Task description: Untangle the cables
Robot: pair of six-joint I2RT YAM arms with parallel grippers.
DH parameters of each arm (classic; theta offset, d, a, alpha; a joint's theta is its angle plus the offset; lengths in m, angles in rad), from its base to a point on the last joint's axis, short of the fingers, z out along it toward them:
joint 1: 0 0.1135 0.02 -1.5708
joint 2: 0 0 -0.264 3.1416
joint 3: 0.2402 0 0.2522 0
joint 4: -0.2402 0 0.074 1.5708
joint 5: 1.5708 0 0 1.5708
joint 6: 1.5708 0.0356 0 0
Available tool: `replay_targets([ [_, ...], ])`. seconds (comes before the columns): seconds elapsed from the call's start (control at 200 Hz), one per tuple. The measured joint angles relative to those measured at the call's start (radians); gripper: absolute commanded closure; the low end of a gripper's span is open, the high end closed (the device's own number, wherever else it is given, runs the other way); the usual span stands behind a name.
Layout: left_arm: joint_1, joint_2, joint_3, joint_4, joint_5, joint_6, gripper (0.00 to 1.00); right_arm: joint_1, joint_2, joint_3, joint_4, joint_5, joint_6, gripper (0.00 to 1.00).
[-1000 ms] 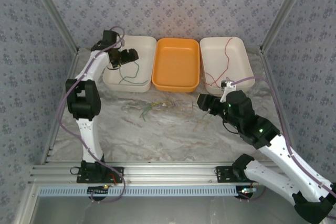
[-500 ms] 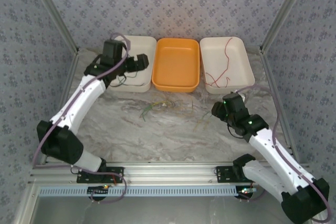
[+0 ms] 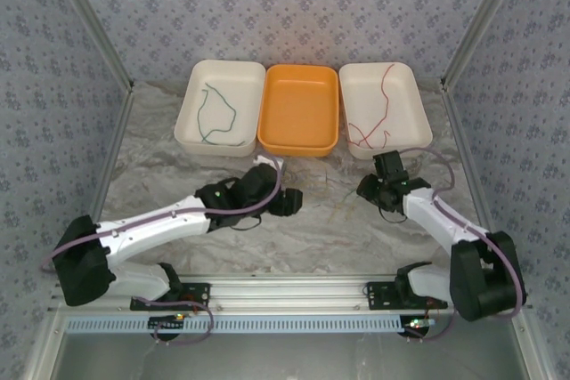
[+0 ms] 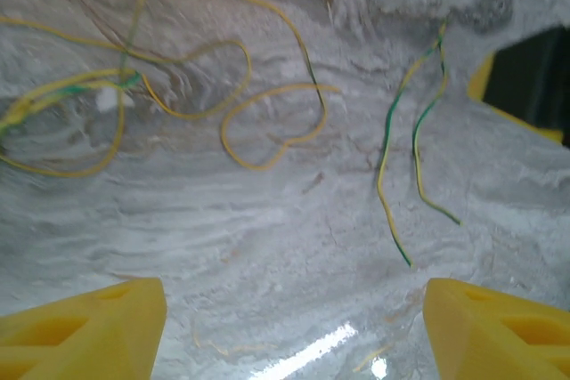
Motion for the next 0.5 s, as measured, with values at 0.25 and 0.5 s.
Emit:
replay_targets([
  [0.25,-0.079,-0.032,-0.096,0.126,-0.069,-0.047,0.22,-0.006,0.195,0.051,0.085,-0.021,0.022,0.59],
  [0.5,-0.164,-0.151,-0.285,0.388,-0.065,-0.04,0.23,-0.007,0.268,0.095,0.083,0.018,0.04,0.89],
])
